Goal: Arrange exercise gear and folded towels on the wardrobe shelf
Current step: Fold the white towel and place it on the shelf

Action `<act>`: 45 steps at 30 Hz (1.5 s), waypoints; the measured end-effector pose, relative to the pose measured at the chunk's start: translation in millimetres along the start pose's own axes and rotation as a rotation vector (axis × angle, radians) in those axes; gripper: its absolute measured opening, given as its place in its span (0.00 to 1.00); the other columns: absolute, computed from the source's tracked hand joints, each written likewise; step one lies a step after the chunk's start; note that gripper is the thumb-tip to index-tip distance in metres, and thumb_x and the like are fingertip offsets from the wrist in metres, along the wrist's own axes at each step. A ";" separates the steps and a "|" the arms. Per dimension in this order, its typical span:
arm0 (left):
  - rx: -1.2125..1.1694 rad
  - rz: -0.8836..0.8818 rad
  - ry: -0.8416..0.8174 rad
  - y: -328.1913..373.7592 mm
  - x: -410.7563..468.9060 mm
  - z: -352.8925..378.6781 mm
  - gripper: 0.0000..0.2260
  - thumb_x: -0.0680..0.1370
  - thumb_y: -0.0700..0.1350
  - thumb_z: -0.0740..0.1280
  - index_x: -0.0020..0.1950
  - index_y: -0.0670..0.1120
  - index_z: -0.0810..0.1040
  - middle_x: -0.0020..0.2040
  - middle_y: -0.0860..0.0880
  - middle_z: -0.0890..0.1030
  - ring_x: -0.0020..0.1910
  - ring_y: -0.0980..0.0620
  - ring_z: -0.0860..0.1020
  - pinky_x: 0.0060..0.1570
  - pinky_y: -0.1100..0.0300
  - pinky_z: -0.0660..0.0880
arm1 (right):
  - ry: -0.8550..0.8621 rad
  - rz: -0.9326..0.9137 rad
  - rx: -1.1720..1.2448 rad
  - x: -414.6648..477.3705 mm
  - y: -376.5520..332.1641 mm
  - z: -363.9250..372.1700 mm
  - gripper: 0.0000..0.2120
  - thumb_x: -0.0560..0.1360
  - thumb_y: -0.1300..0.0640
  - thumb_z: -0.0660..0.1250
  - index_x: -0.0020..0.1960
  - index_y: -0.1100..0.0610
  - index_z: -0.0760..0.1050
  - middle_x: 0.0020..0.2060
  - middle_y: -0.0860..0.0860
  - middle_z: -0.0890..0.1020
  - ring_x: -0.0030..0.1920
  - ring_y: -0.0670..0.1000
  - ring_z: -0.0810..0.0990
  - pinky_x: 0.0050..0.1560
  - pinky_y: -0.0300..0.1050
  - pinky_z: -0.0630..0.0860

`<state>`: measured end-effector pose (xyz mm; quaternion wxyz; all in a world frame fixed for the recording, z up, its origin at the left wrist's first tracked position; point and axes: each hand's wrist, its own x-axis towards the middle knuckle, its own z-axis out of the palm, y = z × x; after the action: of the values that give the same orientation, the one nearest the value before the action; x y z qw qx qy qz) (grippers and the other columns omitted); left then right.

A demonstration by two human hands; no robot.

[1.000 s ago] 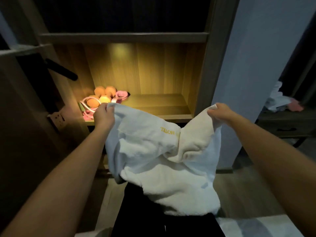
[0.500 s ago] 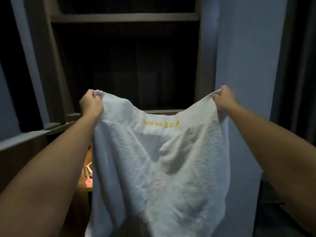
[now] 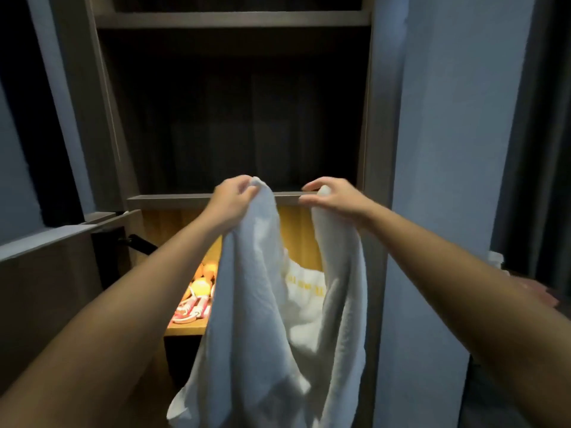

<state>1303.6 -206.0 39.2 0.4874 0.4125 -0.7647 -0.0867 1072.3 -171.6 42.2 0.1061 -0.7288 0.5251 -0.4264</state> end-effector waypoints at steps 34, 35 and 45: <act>0.210 -0.707 -0.562 -256.4 -293.6 71.6 0.05 0.77 0.41 0.66 0.42 0.46 0.80 0.41 0.48 0.81 0.45 0.48 0.79 0.49 0.49 0.78 | 0.168 0.316 -0.207 -30.0 108.9 101.2 0.11 0.82 0.52 0.59 0.55 0.55 0.78 0.47 0.53 0.78 0.48 0.50 0.77 0.46 0.37 0.72; 0.159 -0.703 -0.559 -253.4 -292.0 74.8 0.04 0.77 0.41 0.66 0.44 0.48 0.80 0.44 0.49 0.81 0.48 0.50 0.78 0.51 0.51 0.78 | 0.146 0.291 -0.216 -29.3 106.1 105.1 0.11 0.82 0.53 0.59 0.55 0.56 0.78 0.47 0.52 0.78 0.47 0.50 0.77 0.43 0.36 0.71; -0.170 -0.457 -0.397 -170.6 -197.2 140.4 0.24 0.74 0.50 0.73 0.68 0.51 0.70 0.58 0.56 0.75 0.57 0.57 0.74 0.56 0.59 0.72 | -0.003 0.119 -0.216 -29.7 78.6 131.5 0.11 0.82 0.54 0.60 0.57 0.57 0.79 0.49 0.51 0.78 0.50 0.50 0.76 0.45 0.38 0.73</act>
<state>1318.6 -212.8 -256.6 0.3292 0.5064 -0.7225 -0.3364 1113.1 -218.2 -101.1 0.0528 -0.7042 0.6101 -0.3593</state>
